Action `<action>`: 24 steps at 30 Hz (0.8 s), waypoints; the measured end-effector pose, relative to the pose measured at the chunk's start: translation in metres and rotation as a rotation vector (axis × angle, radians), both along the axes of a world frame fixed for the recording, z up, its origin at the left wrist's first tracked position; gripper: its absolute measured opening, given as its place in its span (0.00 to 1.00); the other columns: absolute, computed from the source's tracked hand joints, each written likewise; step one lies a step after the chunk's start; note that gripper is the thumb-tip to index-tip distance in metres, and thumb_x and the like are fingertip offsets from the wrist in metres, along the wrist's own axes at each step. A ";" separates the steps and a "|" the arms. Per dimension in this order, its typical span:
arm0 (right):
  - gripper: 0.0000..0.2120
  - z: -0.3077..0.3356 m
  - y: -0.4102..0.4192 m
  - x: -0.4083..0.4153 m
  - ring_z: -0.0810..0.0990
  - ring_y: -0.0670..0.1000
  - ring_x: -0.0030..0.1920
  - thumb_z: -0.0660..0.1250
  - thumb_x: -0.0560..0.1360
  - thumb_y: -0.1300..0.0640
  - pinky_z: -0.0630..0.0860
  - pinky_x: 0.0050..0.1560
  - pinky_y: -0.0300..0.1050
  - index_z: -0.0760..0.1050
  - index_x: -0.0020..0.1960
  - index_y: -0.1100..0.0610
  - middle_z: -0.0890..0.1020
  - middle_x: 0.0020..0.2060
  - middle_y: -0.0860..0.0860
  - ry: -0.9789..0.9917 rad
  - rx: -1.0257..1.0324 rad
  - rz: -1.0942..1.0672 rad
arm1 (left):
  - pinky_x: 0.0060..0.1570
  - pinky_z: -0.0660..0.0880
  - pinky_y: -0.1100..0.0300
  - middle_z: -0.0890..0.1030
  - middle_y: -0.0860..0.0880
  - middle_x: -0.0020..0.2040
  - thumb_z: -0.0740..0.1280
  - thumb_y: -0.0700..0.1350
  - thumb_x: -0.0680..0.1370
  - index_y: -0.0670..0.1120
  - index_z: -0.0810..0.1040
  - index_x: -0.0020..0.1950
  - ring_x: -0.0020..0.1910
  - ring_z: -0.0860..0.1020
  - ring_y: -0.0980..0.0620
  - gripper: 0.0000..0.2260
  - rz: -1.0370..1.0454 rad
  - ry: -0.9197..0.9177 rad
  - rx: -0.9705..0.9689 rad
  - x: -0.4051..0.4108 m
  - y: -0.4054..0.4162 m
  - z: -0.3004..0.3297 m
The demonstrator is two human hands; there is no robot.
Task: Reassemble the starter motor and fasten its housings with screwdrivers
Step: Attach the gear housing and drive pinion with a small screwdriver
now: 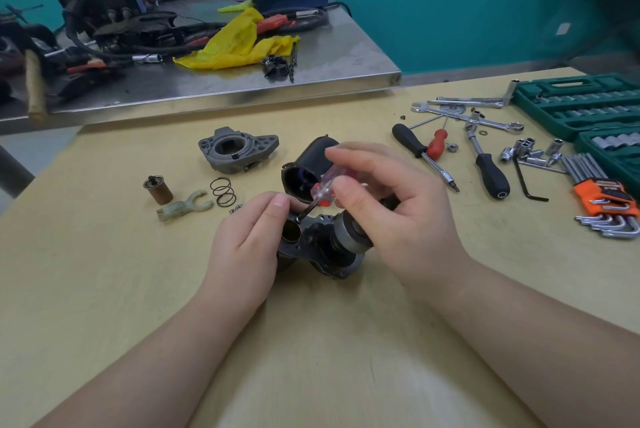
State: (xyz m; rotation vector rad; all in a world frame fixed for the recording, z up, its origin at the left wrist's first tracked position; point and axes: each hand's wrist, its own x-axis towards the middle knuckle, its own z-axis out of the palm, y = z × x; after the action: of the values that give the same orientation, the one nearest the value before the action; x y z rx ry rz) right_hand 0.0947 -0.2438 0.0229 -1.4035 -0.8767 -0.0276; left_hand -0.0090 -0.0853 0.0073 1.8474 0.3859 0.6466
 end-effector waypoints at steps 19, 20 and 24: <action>0.12 0.000 0.002 0.000 0.86 0.48 0.51 0.75 0.79 0.62 0.78 0.50 0.34 0.85 0.62 0.55 0.86 0.52 0.49 -0.032 0.004 -0.044 | 0.45 0.73 0.70 0.84 0.57 0.45 0.60 0.52 0.85 0.56 0.83 0.47 0.46 0.79 0.60 0.14 -0.026 -0.037 0.014 0.000 0.003 -0.004; 0.12 0.000 0.001 0.000 0.86 0.48 0.52 0.73 0.80 0.63 0.79 0.50 0.34 0.85 0.63 0.57 0.86 0.55 0.49 -0.038 0.002 -0.027 | 0.45 0.73 0.70 0.84 0.57 0.45 0.60 0.52 0.85 0.57 0.83 0.47 0.46 0.79 0.60 0.14 -0.027 -0.038 0.015 0.000 0.003 -0.004; 0.13 -0.001 0.001 -0.003 0.88 0.49 0.50 0.74 0.79 0.66 0.83 0.52 0.44 0.84 0.63 0.59 0.87 0.50 0.53 -0.018 0.007 -0.019 | 0.46 0.73 0.70 0.84 0.58 0.45 0.60 0.51 0.85 0.56 0.84 0.47 0.46 0.80 0.60 0.14 -0.032 -0.053 -0.001 -0.001 0.002 -0.004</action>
State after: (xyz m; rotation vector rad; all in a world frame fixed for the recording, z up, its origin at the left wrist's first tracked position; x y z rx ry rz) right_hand 0.0919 -0.2425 0.0215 -1.4070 -0.8777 -0.0572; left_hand -0.0097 -0.0833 0.0029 1.8279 0.3214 0.6720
